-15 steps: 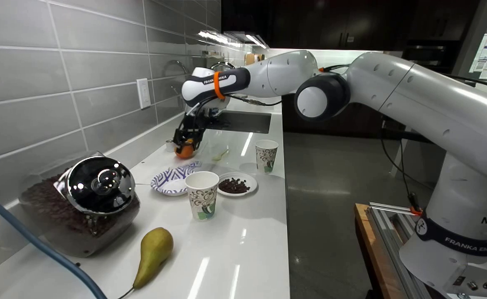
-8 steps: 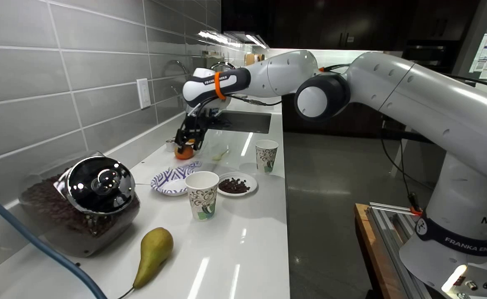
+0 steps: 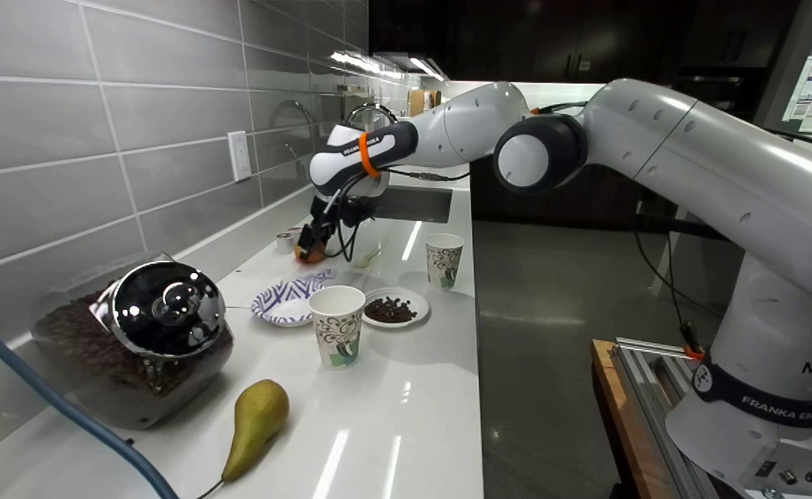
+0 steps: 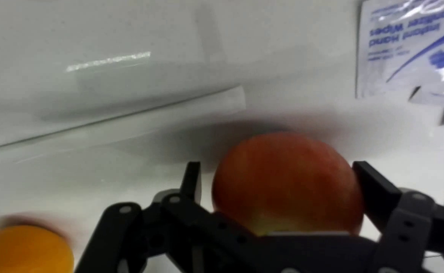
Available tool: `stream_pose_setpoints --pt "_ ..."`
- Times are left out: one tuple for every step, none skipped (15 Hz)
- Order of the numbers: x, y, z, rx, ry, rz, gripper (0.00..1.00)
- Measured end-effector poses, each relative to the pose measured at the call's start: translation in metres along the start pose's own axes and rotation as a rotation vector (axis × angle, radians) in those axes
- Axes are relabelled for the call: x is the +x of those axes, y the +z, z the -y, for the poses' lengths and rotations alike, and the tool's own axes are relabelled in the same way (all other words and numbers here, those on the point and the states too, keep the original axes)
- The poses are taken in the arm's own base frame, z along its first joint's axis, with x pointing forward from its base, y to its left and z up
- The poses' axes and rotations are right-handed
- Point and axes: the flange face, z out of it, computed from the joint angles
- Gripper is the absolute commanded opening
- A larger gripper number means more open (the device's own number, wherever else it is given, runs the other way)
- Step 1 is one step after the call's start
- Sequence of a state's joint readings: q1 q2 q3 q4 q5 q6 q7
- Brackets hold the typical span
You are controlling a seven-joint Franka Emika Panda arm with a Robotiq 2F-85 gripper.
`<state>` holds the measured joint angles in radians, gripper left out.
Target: Remove the fruit from the plate
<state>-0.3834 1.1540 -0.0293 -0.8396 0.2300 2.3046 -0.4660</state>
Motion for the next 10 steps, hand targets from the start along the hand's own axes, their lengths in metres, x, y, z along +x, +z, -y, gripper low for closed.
stream_pose_setpoints --pt "-0.003 0.001 0.001 -0.002 -0.029 0.001 1.00" --pt "-0.008 0.002 0.001 0.001 -0.053 0.015 1.00" --pt "-0.013 0.003 0.001 0.006 -0.073 0.031 1.00" --pt "-0.018 0.001 0.002 0.009 -0.090 0.044 1.00" --pt "-0.022 -0.001 0.002 0.011 -0.106 0.052 1.00" --pt "-0.026 -0.005 0.002 0.010 -0.122 0.055 1.00" --pt "-0.029 -0.010 0.003 0.008 -0.136 0.056 1.00" --pt "-0.031 -0.015 0.003 0.004 -0.147 0.052 1.00" --pt "-0.034 -0.021 0.004 -0.001 -0.153 0.049 1.00" --pt "-0.038 -0.027 0.005 -0.003 -0.151 0.049 1.00"
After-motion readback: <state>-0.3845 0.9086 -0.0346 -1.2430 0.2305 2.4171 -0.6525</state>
